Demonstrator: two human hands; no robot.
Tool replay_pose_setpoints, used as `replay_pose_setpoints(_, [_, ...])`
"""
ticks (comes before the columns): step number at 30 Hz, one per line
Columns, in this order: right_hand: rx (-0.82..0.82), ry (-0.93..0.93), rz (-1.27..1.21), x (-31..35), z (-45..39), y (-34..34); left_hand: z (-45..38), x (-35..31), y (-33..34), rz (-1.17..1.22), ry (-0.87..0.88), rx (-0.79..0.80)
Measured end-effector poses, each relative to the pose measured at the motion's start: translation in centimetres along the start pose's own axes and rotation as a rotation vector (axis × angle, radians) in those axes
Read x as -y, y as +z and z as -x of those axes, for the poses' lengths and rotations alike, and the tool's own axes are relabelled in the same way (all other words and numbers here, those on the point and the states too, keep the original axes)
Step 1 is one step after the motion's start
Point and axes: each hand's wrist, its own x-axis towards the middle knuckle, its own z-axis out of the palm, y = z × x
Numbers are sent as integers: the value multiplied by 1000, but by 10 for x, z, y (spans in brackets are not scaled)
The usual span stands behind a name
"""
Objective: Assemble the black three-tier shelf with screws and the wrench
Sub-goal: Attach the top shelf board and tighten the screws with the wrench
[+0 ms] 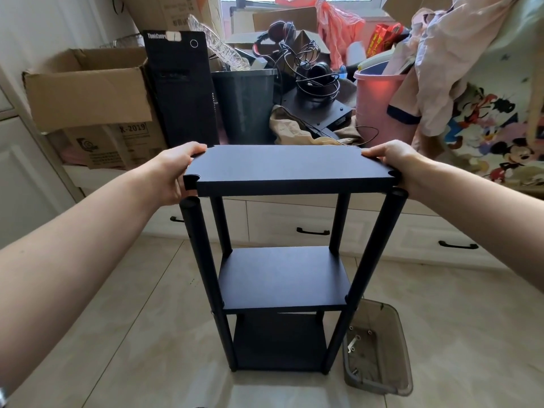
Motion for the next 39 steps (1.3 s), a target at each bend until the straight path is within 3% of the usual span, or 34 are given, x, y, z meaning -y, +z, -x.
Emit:
replay_pose_setpoints(12, [6,-4,40,0,6,-1,5,-1,6,30,55,-42])
replay_pose_setpoints(16, [55,-40,-96,5,7,-1,8,-1,4,31,53,-59])
replay_pose_setpoints(22, [102,-23,-114,5,13,-3,11,0,3,31,48,-45])
replay_pose_setpoints(32, [51,29,24,-5,9,-2,14,-3,3,-22,-29,17])
replay_pose_setpoints(39, [-2,-35,33,-3,0,1,12,-4,6,8,-36,10])
